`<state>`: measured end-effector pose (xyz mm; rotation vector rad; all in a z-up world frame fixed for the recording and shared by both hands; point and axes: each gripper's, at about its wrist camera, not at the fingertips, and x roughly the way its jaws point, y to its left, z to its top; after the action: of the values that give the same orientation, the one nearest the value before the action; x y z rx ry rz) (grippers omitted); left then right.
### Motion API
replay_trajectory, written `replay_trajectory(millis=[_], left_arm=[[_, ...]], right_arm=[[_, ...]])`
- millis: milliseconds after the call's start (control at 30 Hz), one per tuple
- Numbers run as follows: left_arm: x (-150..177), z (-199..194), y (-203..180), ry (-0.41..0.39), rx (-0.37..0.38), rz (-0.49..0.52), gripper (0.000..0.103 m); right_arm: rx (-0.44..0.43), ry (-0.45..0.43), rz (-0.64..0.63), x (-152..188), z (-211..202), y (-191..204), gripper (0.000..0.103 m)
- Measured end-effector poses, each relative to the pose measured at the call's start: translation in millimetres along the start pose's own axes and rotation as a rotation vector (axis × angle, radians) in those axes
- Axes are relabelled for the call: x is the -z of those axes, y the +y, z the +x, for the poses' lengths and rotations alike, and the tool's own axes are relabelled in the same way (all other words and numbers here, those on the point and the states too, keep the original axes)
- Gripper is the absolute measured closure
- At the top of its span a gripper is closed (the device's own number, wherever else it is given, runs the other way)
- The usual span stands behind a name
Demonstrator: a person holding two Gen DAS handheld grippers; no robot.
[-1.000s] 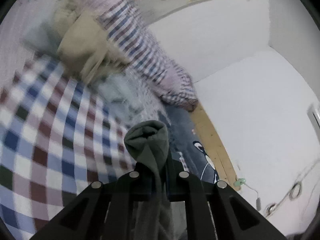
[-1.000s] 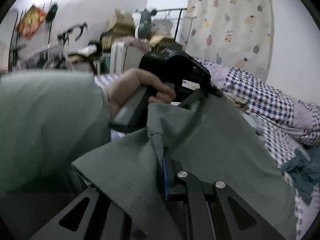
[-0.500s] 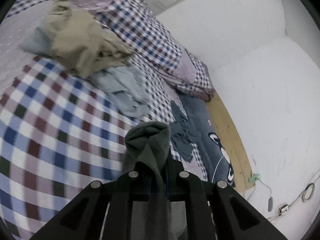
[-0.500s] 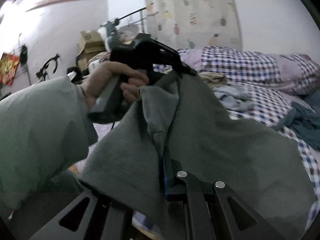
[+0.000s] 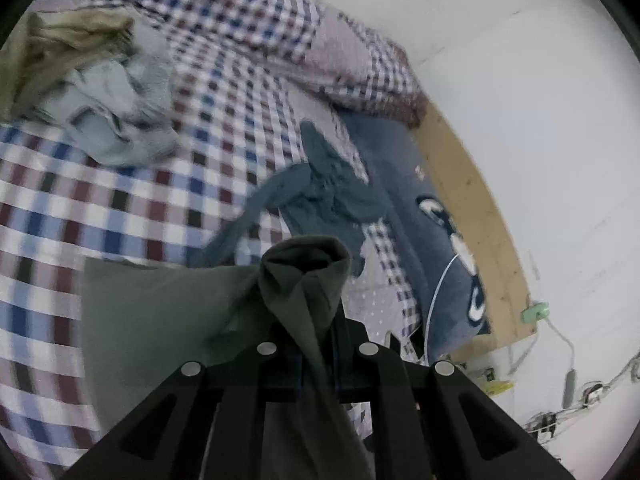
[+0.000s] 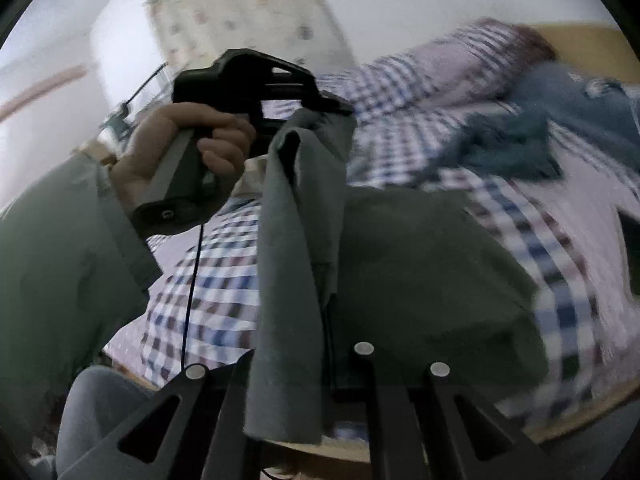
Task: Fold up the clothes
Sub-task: 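Lift the held green shirt and swing it over the bed with both tools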
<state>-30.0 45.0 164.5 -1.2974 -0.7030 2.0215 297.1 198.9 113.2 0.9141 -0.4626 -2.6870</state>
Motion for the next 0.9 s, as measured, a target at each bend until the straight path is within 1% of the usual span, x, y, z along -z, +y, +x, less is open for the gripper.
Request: replay_trajectory(millis=[133, 267, 333, 367, 400, 433, 467, 500, 533, 567, 600, 667, 700, 733, 800, 833, 900], left_arm=[[1.5, 57.3, -11.1, 0.055, -0.046, -0.02, 0.095], [7.6, 108.8, -9.5, 0.106, -0.137, -0.018, 0.094], [10.9, 129.0, -3.3, 0.139, -0.169, -0.034, 0.088], [12.2, 137.5, 0.0, 0.151, -0.175, -0.043, 0.082], [12.4, 140.0, 2.8, 0.151, -0.156, -0.053, 0.071], [11.7, 137.3, 3.5, 0.14, -0.127, -0.06, 0.064], [10.1, 131.9, 4.5, 0.121, -0.088, -0.066, 0.049], [6.7, 120.7, 5.7, 0.089, -0.035, -0.07, 0.036], [2.7, 108.7, 7.0, 0.061, -0.007, -0.071, 0.032], [-2.0, 93.9, 9.0, 0.025, 0.018, -0.069, 0.025], [-6.7, 77.4, 12.3, -0.013, 0.036, -0.063, 0.021], [-15.6, 37.9, 24.0, -0.097, 0.041, -0.03, 0.019], [-19.8, 19.2, 30.9, -0.133, 0.035, -0.012, 0.018], [-23.2, 5.1, 39.3, -0.151, 0.014, 0.006, 0.018], [-28.3, -19.5, 60.9, -0.174, -0.042, 0.037, 0.018], [-28.6, -25.7, 70.1, -0.176, -0.067, 0.048, 0.018], [-27.0, -32.7, 93.6, -0.14, -0.098, 0.064, 0.018]], right_arm=[[0.047, 0.02, 0.093, -0.5, -0.4, -41.3, 0.098], [0.102, 0.083, 0.177, 6.7, 8.0, -74.9, 0.097], [0.134, 0.133, 0.232, 12.5, 15.7, -92.7, 0.093], [0.146, 0.157, 0.255, 15.0, 19.2, -99.7, 0.091], [0.171, 0.176, 0.283, 17.2, 20.0, -107.2, 0.09], [0.202, 0.193, 0.313, 19.3, 19.7, -114.9, 0.089], [0.22, 0.194, 0.33, 19.5, 17.1, -120.1, 0.087], [0.234, 0.19, 0.344, 19.0, 13.6, -124.3, 0.081], [0.247, 0.185, 0.357, 18.4, 10.1, -128.5, 0.078], [0.265, 0.175, 0.362, 16.5, 5.6, -131.9, 0.077], [0.285, 0.162, 0.364, 14.1, 0.6, -134.9, 0.076], [0.301, 0.141, 0.368, 5.8, -4.7, -142.7, 0.075], [0.307, 0.13, 0.359, 1.6, -7.7, -144.5, 0.075], [0.311, 0.118, 0.347, -2.5, -11.0, -145.4, 0.074], [0.287, 0.106, 0.32, -13.3, -9.7, -144.5, 0.073], [0.262, 0.109, 0.303, -20.2, -4.7, -144.1, 0.07], [0.213, 0.115, 0.27, -34.0, 5.4, -143.3, 0.063]])
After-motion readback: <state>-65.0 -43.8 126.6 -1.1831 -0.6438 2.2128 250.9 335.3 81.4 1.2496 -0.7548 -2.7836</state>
